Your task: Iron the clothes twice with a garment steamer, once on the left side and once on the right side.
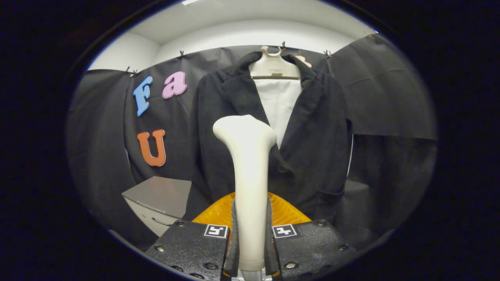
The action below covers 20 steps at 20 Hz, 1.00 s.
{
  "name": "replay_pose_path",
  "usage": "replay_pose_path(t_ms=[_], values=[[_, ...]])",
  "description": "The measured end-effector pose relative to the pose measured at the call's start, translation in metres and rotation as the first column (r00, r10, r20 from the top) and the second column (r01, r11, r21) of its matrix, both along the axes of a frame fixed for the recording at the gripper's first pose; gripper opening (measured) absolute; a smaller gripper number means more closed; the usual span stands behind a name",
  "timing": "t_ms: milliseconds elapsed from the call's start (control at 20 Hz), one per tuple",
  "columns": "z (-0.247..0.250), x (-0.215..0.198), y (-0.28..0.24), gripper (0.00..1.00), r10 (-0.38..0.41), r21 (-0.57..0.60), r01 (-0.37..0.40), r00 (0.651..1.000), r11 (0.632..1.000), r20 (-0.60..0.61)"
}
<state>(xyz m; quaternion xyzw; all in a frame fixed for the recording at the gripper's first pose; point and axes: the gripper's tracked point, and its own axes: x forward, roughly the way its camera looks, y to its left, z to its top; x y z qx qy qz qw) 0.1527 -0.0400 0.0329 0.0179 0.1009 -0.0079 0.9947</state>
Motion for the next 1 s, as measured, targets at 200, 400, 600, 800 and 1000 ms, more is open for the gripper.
replay_pose_path(t_ms=[200, 400, 600, 800, 1000], values=[[-0.042, -0.013, 0.002, 0.28, -0.005, -0.010, 0.004, 0.998, 1.000, -0.065], [-0.089, -0.022, 0.003, 0.28, -0.010, -0.018, 0.007, 0.990, 1.000, -0.144], [-0.129, -0.033, 0.002, 0.28, -0.024, -0.022, 0.020, 0.979, 1.000, -0.202], [-0.176, -0.043, -0.003, 0.29, -0.039, -0.046, 0.028, 0.963, 0.999, -0.266], [-0.220, -0.059, -0.007, 0.28, -0.056, -0.056, 0.039, 0.941, 0.998, -0.333]])
